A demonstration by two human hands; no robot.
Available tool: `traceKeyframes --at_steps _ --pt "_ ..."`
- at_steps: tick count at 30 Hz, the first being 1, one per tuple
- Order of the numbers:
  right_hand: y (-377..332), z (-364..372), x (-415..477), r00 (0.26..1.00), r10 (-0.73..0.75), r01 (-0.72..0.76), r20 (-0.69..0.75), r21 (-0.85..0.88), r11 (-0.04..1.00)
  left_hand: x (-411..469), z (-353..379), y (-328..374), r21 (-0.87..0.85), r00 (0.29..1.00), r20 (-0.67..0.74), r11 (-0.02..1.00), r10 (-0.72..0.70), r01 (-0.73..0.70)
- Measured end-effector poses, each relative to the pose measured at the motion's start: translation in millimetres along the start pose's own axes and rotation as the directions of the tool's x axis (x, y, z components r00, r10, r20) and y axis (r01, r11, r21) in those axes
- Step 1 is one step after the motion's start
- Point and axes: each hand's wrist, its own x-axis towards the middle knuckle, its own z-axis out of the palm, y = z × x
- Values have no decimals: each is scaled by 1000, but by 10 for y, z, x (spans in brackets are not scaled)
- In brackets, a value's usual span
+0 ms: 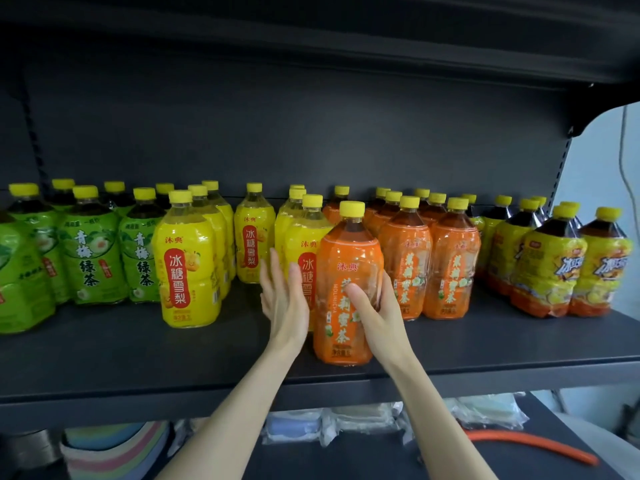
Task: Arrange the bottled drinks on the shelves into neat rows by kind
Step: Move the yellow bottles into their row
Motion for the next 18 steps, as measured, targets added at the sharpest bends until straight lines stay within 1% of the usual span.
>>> traceKeyframes --at_steps 3,5,6,8,11,13,14,16,18 --pt "34 -113 56 997 17 -22 -74 -67 998 189 19 -64 13 996 67 998 -63 63" --pt "65 -172 106 988 21 -51 -150 -194 980 256 41 -105 -32 992 112 997 -59 63" --pt "75 -179 123 983 18 -61 -185 -228 972 270 44 -126 -59 991 128 997 -43 51" --pt "100 -169 142 972 -5 -48 -234 -221 974 292 14 -168 -71 990 141 997 -21 31" --pt "108 -119 147 966 0 -31 -259 -116 993 334 -70 -228 -53 992 130 999 -2 9" --pt "120 -81 175 964 -1 -37 -265 -139 990 347 -135 -276 -42 994 103 999 23 -19" --pt "133 -67 193 962 -6 -44 -273 -177 983 360 -170 -301 -39 995 92 999 35 -31" --pt "145 -45 214 959 2 -97 -285 -321 942 391 -241 -343 -51 996 79 998 45 -41" --pt "160 -33 207 960 46 -181 -276 -486 855 420 -296 -359 -66 997 76 997 31 -26"
